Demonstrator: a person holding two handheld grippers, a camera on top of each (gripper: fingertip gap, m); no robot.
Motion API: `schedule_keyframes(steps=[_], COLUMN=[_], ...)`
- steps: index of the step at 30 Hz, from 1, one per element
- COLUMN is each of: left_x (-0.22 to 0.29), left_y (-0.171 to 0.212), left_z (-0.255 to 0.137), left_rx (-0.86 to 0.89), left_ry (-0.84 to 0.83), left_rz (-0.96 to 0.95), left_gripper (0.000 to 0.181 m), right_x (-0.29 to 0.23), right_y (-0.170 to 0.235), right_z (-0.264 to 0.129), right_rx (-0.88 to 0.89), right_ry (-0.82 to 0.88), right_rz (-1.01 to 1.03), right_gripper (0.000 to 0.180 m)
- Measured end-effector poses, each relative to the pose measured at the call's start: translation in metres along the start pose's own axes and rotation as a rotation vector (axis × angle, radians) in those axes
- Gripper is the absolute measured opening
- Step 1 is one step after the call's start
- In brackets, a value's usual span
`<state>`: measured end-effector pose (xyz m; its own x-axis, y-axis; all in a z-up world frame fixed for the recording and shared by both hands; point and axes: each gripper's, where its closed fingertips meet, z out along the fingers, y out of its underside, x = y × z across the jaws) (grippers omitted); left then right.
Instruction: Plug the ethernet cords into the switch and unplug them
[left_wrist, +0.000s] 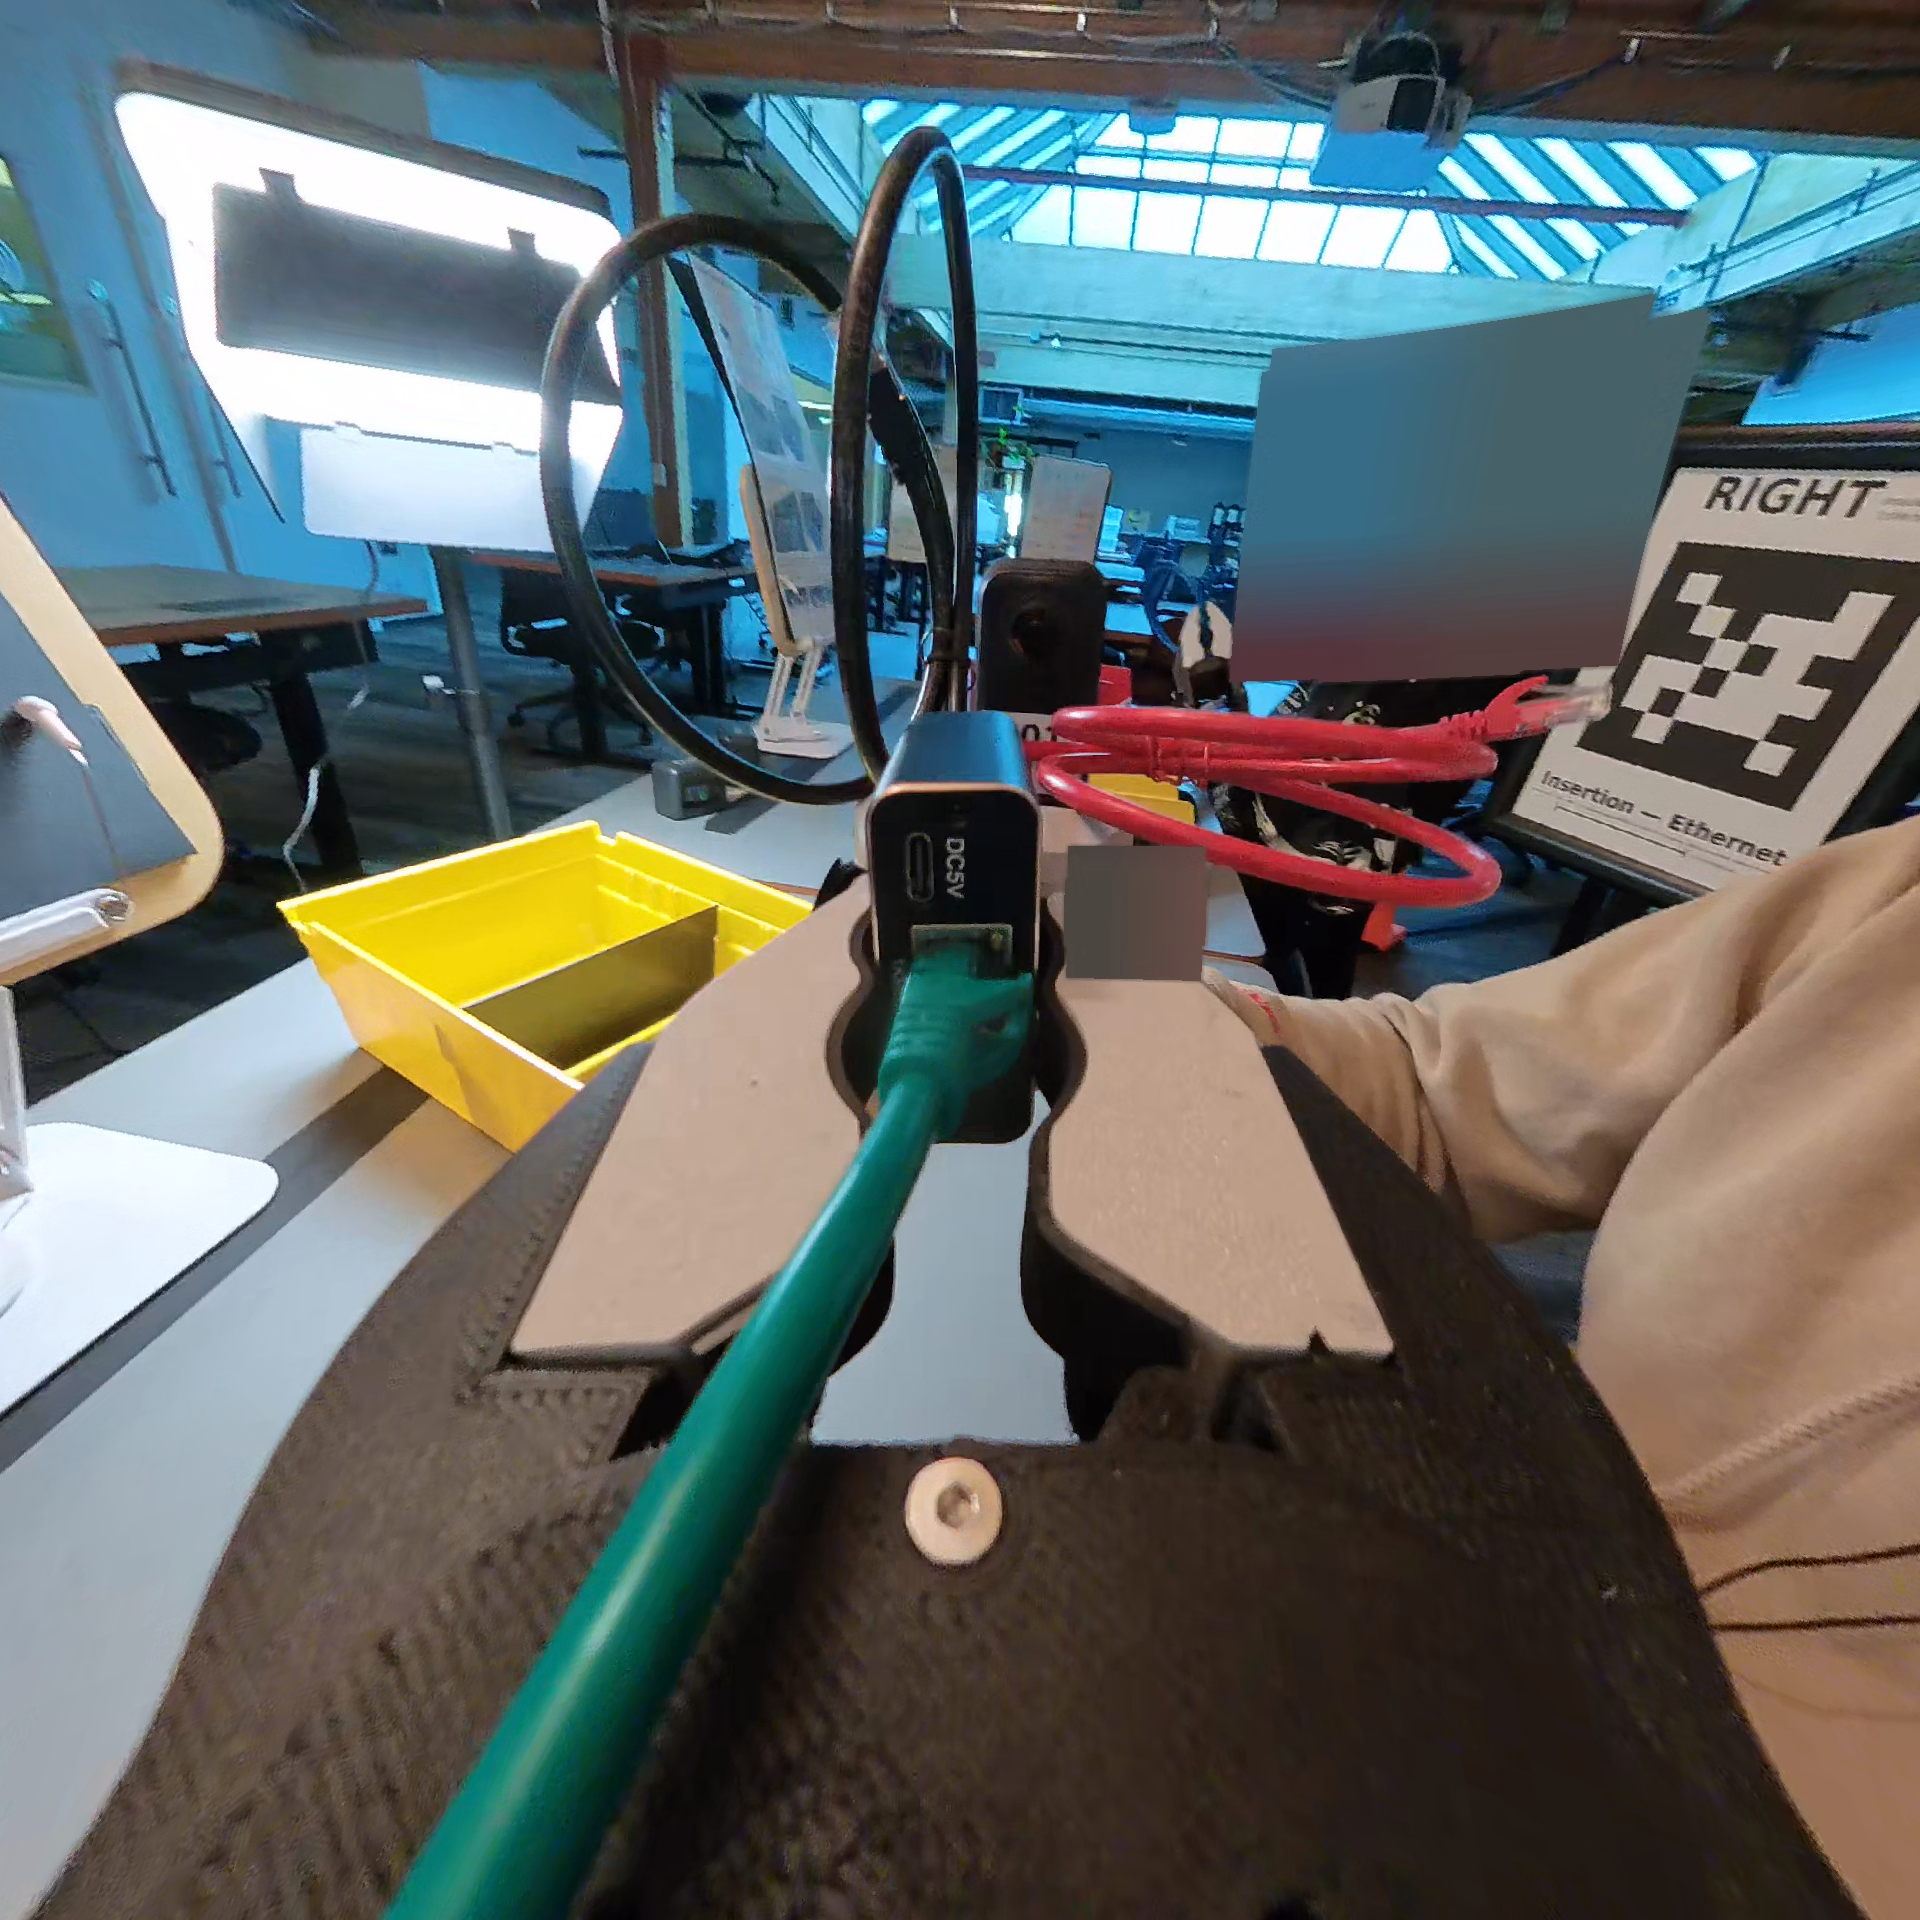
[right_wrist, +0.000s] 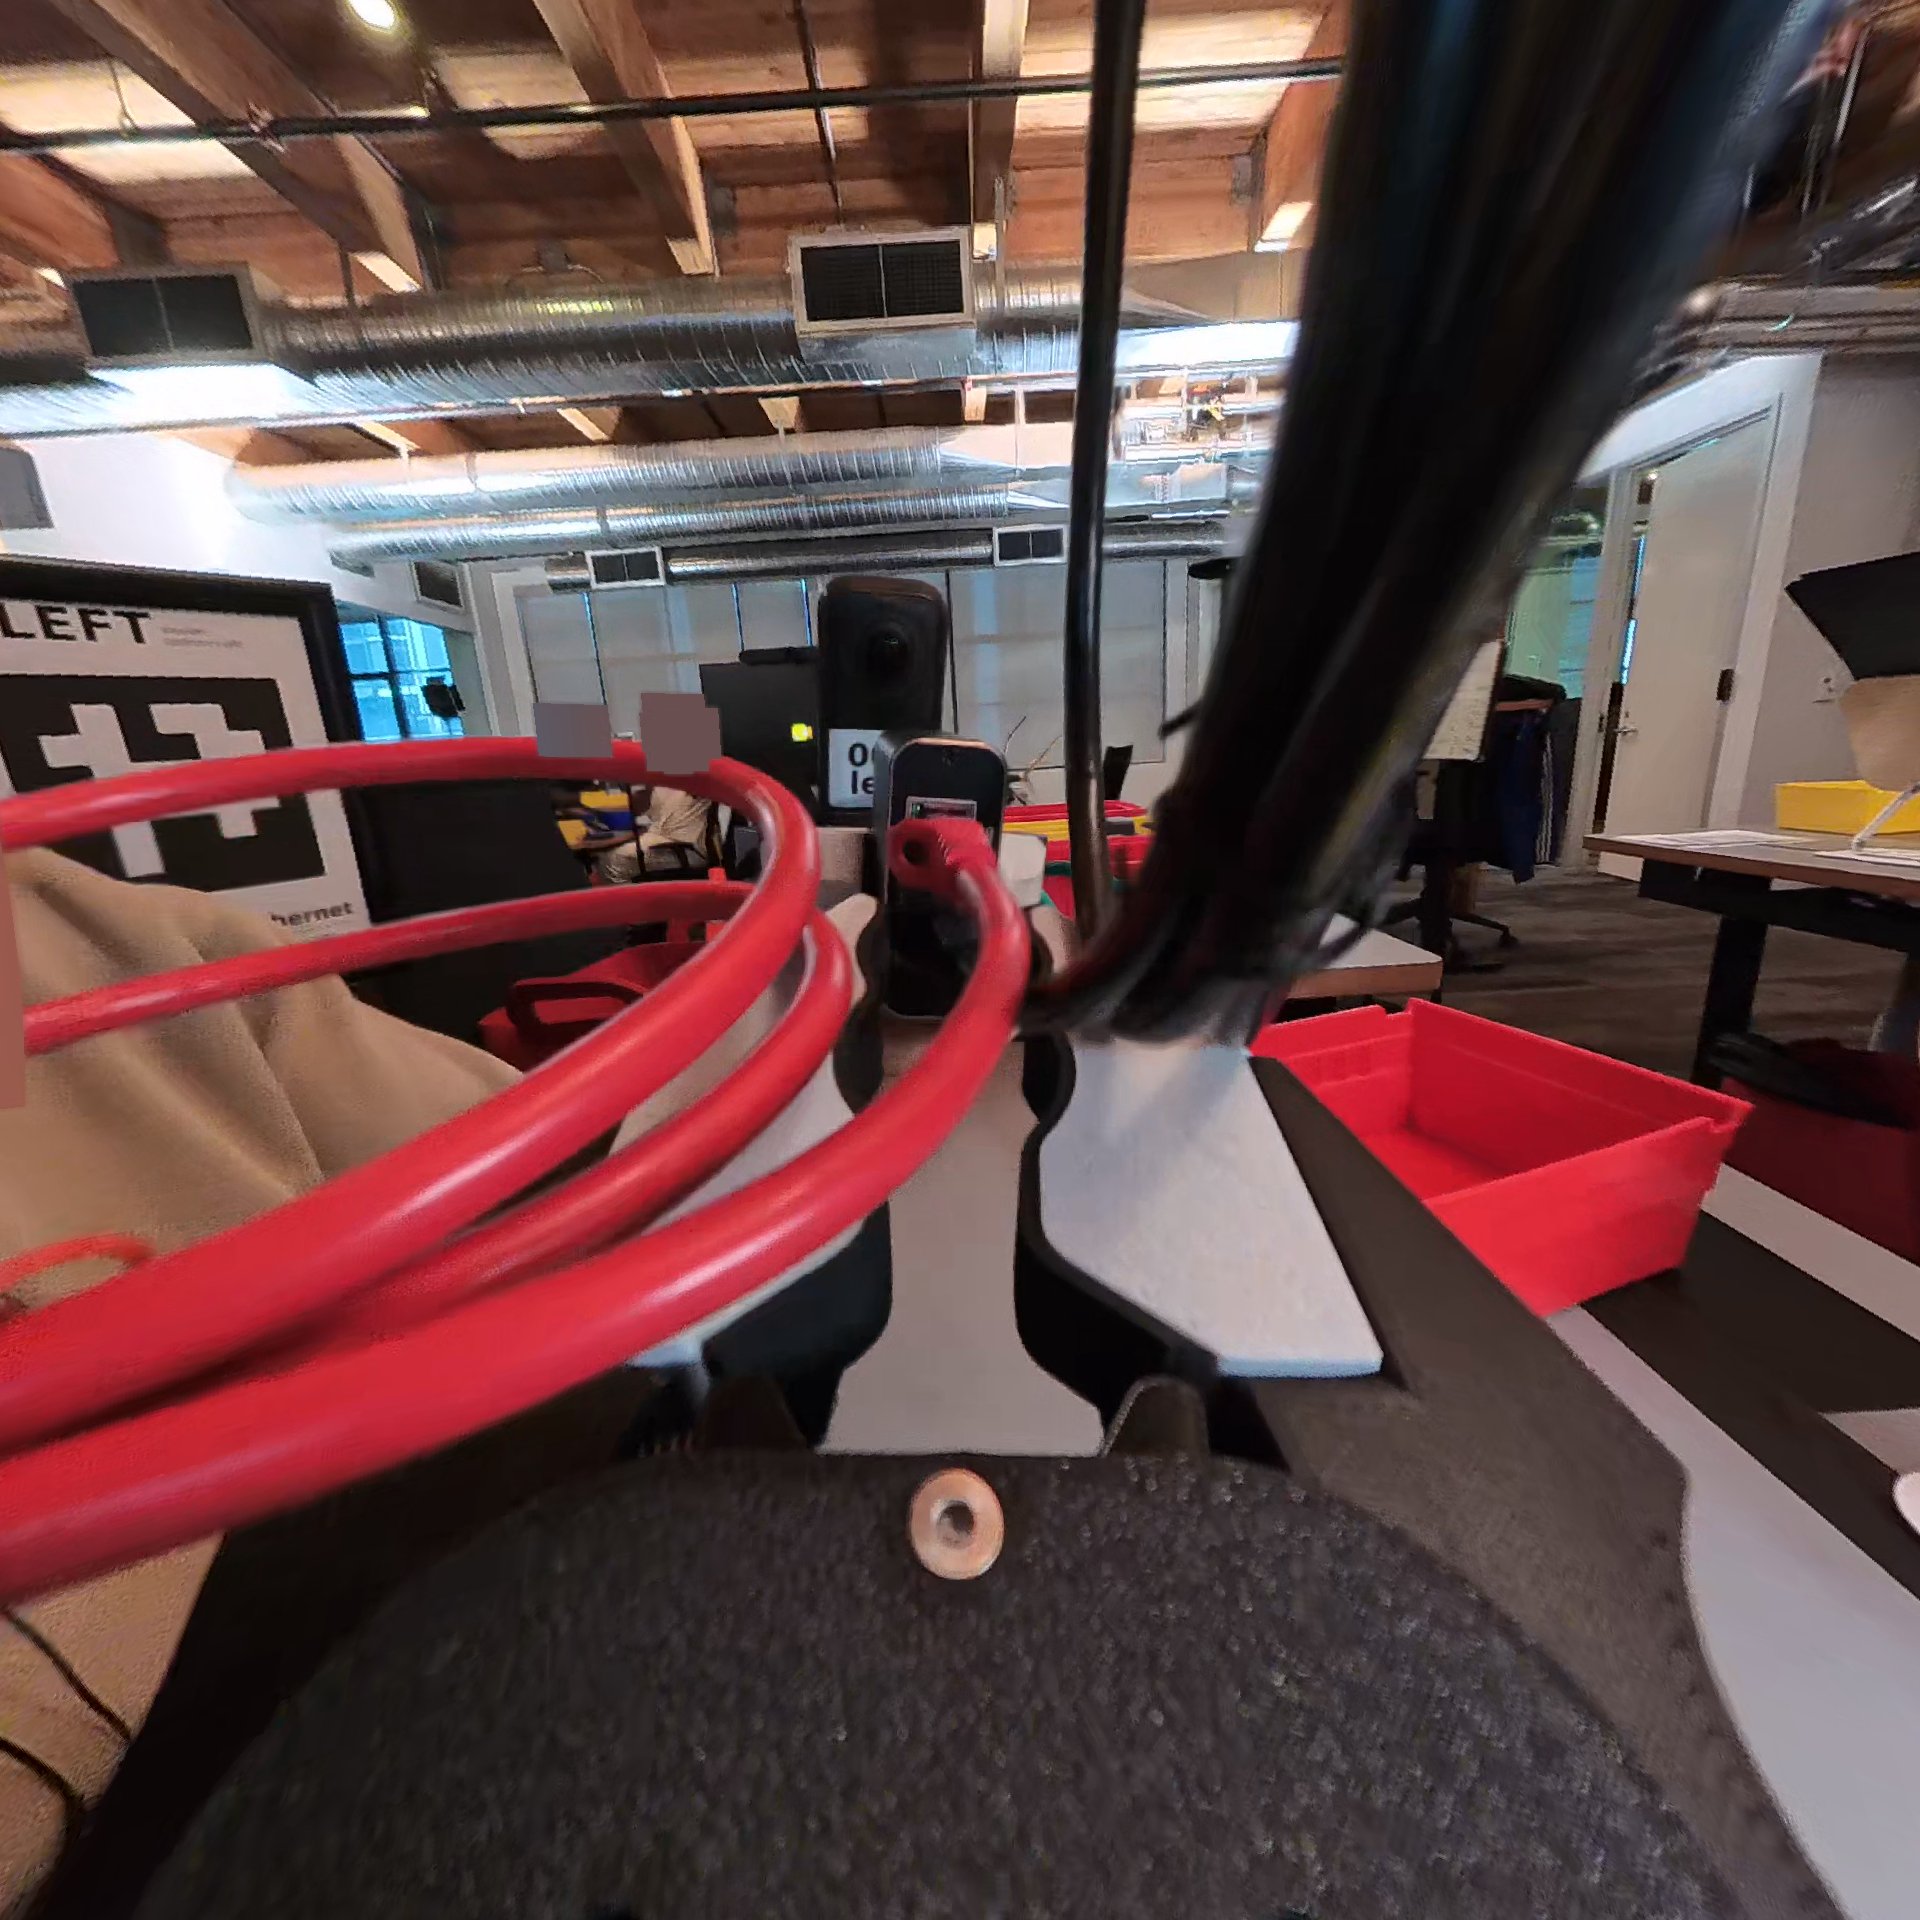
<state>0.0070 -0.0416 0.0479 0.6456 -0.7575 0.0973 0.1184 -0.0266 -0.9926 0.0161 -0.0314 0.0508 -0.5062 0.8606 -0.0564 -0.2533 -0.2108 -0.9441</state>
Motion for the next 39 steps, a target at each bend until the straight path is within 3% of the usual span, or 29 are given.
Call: schedule_keyframes(steps=[1,9,15,17,19,20,27,28,33,39], left_x=[0.001,0.003,0.003,0.002,0.004,0.005,0.006,0.005,-0.003,-0.009], left_y=[0.002,0.007,0.006,0.004,0.0,-0.002,0.01,0.011,0.01,0.012], left_z=[0.0,0.004,0.004,0.002,0.001,0.0,0.006,0.007,0.009,0.01], left_rx=[-0.021,-0.036,-0.025,-0.009,0.032,0.058,0.023,0.028,0.047,0.038], left_ry=[0.007,0.03,0.024,0.031,0.056,0.067,0.081,0.064,0.03,-0.008], left_rz=[-0.007,-0.013,0.006,0.003,0.021,0.031,0.051,0.072,0.027,-0.022], left_gripper=[0.025,0.025,0.025,0.026,0.027,0.031,0.029,0.028,0.027,0.028], right_x=[0.001,-0.003,-0.005,-0.006,-0.01,-0.011,-0.013,-0.012,-0.003,0.006], right_y=[0.0,0.006,0.01,0.009,0.01,0.011,0.019,0.02,0.019,0.016], right_z=[0.001,-0.004,-0.006,-0.004,-0.002,-0.001,0.005,0.006,0.005,0.003], right_rx=[0.0,-0.119,-0.182,-0.177,-0.158,-0.148,-0.119,-0.111,-0.124,-0.1], right_ry=[0.004,-0.017,-0.01,-0.019,-0.046,-0.051,-0.088,-0.086,-0.034,0.01], right_rz=[0.002,-0.1,-0.148,-0.134,-0.105,-0.097,-0.005,0.006,0.017,0.06], right_gripper=[0.027,0.023,0.097,0.096,0.0,0.014,0.011,0.027,0.0,0.016])
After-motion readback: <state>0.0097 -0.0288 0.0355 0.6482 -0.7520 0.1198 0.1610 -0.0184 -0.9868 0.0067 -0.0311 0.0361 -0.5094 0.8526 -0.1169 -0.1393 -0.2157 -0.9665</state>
